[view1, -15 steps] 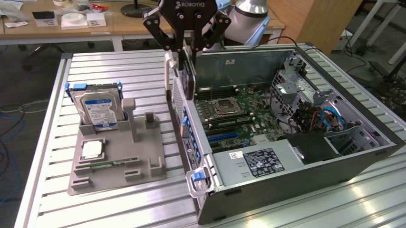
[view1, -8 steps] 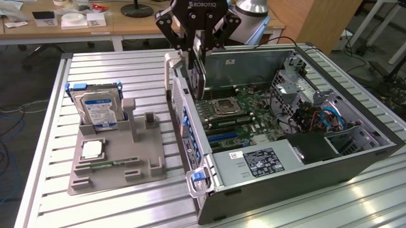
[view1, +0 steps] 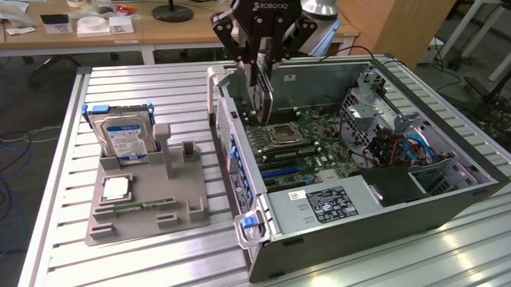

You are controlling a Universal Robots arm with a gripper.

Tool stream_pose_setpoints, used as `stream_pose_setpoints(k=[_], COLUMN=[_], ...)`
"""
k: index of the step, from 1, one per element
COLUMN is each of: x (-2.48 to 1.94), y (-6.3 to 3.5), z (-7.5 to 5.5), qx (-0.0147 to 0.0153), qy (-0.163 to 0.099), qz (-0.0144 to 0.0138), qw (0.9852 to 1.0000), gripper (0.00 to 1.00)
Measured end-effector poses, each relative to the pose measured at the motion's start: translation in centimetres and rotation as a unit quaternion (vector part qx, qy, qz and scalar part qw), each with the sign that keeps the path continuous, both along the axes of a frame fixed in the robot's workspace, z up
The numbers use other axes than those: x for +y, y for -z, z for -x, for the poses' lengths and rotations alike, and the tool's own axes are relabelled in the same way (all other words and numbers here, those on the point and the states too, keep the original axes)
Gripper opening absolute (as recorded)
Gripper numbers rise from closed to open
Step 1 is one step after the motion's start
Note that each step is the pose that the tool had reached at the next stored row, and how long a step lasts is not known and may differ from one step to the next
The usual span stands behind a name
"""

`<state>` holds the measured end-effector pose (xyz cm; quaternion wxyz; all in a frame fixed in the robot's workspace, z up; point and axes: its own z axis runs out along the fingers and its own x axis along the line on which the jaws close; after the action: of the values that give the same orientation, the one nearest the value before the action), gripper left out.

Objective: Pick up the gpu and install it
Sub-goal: 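Pick up the gpu and move the gpu toward the slot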

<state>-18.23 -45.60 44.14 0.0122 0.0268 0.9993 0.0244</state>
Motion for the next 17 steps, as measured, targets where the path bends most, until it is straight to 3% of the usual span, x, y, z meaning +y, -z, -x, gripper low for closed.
stream_pose_setpoints(k=[17], x=[0.09], y=[0.0], z=[-4.4], qx=[0.0], qy=[0.0], qz=[-0.0009], qw=[1.0], gripper=[0.26])
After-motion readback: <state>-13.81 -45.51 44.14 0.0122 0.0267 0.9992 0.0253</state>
